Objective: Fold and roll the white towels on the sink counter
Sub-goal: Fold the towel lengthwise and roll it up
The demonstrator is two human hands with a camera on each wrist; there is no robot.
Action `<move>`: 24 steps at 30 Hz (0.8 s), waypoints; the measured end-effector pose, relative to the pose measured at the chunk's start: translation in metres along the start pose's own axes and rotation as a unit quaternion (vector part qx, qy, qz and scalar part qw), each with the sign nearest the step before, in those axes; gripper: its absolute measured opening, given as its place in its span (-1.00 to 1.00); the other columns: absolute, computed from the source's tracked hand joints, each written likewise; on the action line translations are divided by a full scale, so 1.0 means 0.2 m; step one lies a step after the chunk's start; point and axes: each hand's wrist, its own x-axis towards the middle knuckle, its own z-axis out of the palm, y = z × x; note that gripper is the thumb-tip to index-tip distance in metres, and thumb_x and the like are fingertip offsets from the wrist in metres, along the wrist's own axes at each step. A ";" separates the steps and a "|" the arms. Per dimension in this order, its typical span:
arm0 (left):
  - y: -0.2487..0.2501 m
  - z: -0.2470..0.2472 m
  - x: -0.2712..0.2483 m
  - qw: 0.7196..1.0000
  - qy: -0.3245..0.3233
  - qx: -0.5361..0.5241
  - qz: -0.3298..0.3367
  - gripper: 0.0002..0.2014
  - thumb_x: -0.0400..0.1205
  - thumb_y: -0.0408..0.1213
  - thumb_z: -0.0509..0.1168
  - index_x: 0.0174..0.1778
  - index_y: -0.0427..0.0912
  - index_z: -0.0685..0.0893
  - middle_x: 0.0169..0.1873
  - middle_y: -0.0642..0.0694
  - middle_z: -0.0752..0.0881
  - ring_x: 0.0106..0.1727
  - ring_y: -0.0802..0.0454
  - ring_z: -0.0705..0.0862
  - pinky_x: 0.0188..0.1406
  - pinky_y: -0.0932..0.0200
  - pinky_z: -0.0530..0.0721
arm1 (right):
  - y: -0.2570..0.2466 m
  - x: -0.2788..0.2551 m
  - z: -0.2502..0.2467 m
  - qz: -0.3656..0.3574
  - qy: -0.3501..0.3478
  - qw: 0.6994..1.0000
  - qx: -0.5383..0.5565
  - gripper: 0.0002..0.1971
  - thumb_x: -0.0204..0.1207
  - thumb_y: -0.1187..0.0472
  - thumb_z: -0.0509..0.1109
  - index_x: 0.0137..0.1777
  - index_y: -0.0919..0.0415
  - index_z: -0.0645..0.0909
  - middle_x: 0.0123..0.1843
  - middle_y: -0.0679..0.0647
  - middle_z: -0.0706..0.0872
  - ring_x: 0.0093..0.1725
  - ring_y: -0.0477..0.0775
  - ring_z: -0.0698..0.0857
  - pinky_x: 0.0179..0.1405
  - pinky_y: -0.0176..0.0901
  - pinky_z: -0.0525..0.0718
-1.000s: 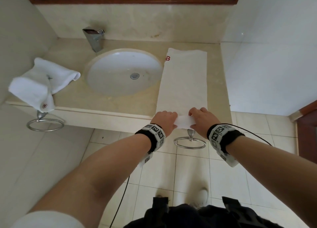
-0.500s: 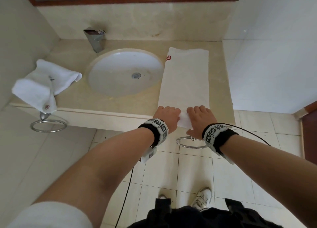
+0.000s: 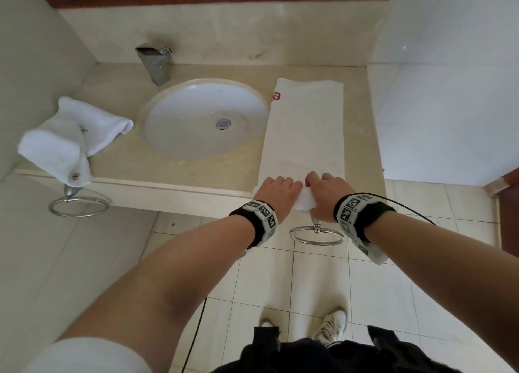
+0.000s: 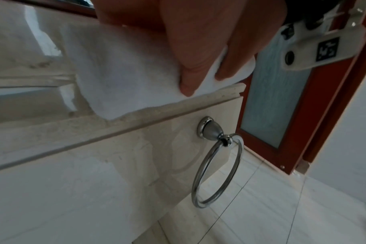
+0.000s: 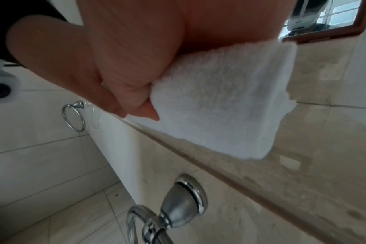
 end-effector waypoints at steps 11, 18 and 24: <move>-0.06 0.00 0.09 0.996 -0.028 -0.086 -0.021 -0.55 0.41 -0.16 0.38 0.17 -0.19 0.44 0.03 -0.13 0.63 0.09 -0.12 0.53 0.24 -0.01 0.40 | 0.07 0.01 0.04 -0.047 0.050 0.997 0.043 -0.65 0.35 0.21 0.38 0.12 0.17 0.43 0.09 0.06 0.48 0.05 0.09 0.51 0.00 -0.15 0.53; -0.09 -0.03 0.10 0.994 0.012 -0.103 -0.046 -0.61 0.51 -0.20 0.27 0.26 -0.15 0.48 0.13 -0.13 0.60 0.17 -0.14 0.52 0.22 0.01 0.45 | 0.09 0.03 0.01 -0.017 0.054 0.997 0.043 -0.61 0.43 0.08 0.29 0.28 0.04 0.47 0.13 0.02 0.63 0.15 0.11 0.54 0.21 -0.05 0.55; -0.08 -0.03 0.10 0.993 0.064 -0.084 -0.058 -0.72 0.54 -0.24 0.28 0.14 -0.24 0.60 0.13 -0.19 0.57 0.15 -0.20 0.53 0.15 -0.02 0.49 | 0.09 0.03 -0.02 0.024 0.029 0.997 0.060 -0.63 0.54 0.10 0.29 0.33 0.07 0.40 0.18 0.13 0.61 0.15 0.20 0.60 0.22 -0.01 0.55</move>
